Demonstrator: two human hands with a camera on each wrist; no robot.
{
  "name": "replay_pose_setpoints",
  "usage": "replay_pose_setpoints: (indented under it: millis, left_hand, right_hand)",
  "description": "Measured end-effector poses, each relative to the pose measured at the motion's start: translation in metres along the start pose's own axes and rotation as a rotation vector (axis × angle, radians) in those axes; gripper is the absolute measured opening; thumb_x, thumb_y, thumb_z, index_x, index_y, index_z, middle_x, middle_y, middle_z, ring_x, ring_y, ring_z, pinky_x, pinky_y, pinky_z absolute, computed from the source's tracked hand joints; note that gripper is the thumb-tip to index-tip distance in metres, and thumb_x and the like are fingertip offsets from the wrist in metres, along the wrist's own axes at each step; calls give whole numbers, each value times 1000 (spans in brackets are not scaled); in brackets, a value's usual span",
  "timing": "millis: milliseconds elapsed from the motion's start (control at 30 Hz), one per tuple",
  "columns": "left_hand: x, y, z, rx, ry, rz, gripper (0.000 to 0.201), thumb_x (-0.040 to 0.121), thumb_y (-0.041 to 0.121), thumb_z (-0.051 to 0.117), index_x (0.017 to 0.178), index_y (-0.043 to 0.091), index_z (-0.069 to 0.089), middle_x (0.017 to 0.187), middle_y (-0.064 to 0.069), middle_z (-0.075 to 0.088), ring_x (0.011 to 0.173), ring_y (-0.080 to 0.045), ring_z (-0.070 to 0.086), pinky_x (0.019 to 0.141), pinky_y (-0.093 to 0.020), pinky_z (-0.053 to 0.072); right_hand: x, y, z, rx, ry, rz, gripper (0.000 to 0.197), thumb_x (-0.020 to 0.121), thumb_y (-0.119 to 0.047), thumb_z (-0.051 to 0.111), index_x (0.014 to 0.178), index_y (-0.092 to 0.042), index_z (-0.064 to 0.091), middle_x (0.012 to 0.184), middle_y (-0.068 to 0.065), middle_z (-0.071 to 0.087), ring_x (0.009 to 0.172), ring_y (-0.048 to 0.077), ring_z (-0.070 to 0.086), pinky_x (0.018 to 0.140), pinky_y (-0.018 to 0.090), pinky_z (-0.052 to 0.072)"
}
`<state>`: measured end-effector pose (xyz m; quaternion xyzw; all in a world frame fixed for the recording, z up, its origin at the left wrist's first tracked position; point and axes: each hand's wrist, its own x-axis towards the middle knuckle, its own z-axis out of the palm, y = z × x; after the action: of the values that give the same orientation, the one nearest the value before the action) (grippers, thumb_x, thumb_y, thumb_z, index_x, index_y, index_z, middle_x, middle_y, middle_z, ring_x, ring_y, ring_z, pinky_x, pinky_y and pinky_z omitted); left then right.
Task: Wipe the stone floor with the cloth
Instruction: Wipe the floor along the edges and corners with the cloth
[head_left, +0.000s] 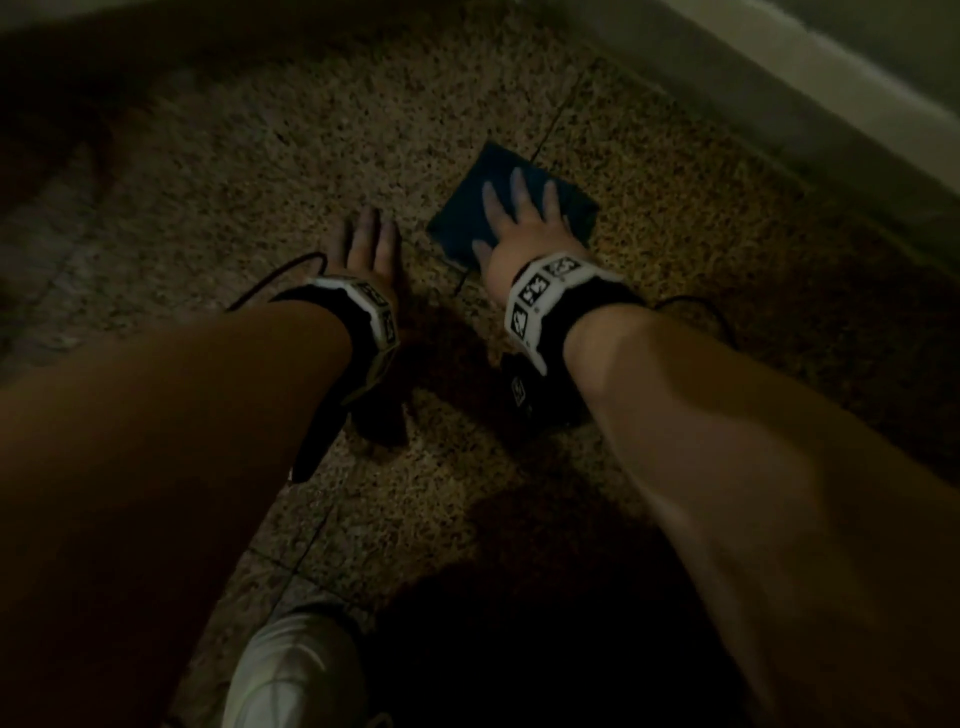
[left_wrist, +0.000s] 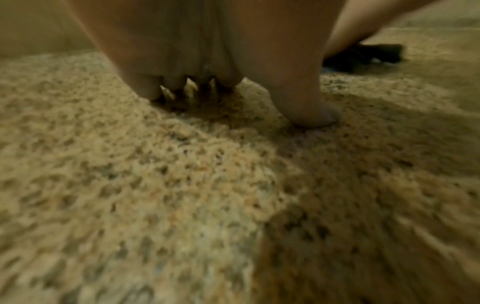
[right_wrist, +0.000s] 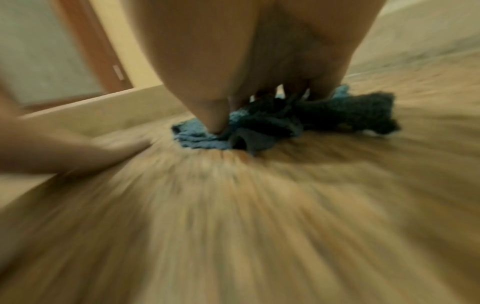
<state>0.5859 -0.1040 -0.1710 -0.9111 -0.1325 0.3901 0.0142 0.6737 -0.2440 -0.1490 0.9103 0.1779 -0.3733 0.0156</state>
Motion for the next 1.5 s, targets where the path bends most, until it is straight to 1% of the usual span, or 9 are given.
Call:
replay_pose_setpoints:
  millis: [100,200,367,500,667,800,1000,1267,1500]
  left_hand:
    - [0,2,0,-82,4,20,99,92,47,53,148,13,-21,155,-9,-26,144,-32,-17,118,-47,3]
    - [-2,4,-4,1,-21,-15,110,87,57,55,145,13,-27,153,-9,-30,143,-33,-19,118,-46,6]
    - [-22,12,-22,107,-67,1,100,94,51,48,144,8,-28,153,-8,-30,143,-29,-20,116,-41,-1]
    - [-31,4,-22,-61,-44,13,101,91,54,50,147,14,-23,154,-4,-29,144,-25,-19,117,-41,0]
    - [-38,5,-24,-48,-41,12,105,86,67,44,146,16,-25,154,-2,-29,144,-22,-19,117,-38,1]
    - [-43,6,-25,-130,42,82,107,82,71,47,145,28,-27,153,-2,-31,144,-27,-20,117,-40,-2]
    - [-31,43,-39,86,81,349,75,97,57,31,147,34,-19,154,2,-29,143,-25,-21,116,-39,-8]
    - [4,63,-52,23,24,314,70,103,30,37,148,34,-16,155,7,-26,144,-20,-18,117,-36,-6]
    - [38,85,-95,-52,69,231,74,100,32,44,150,32,-9,157,4,-21,145,-26,-12,116,-49,2]
  right_hand:
    - [19,-5,-17,36,12,33,62,103,-44,25,151,-30,-11,158,0,-21,144,34,-17,117,47,1]
    - [24,-9,-22,26,27,35,61,103,-42,25,151,-27,-10,158,2,-20,144,35,-16,117,47,1]
    - [9,-21,-11,-48,-17,13,60,104,-37,22,151,-26,-13,157,2,-22,144,35,-16,116,48,4]
    - [-12,-36,7,-86,-95,-21,66,104,-32,30,149,-27,-18,156,-1,-27,144,33,-19,116,49,5]
    - [-41,-11,15,156,0,-97,67,101,-31,41,153,-30,-3,156,-1,-26,146,29,-6,118,42,19]
    - [-47,40,18,117,204,56,65,101,-37,35,153,-27,-3,157,4,-23,145,30,-13,119,45,6]
    - [-39,92,30,93,37,243,67,98,-55,25,150,-33,-13,157,-1,-22,145,33,-13,118,48,3]
    - [-40,92,32,79,-10,228,64,100,-52,17,148,-33,-21,154,-2,-30,144,32,-18,118,48,1]
    - [-41,93,32,75,-18,227,62,99,-54,12,147,-34,-23,154,-2,-31,144,31,-19,117,47,-1]
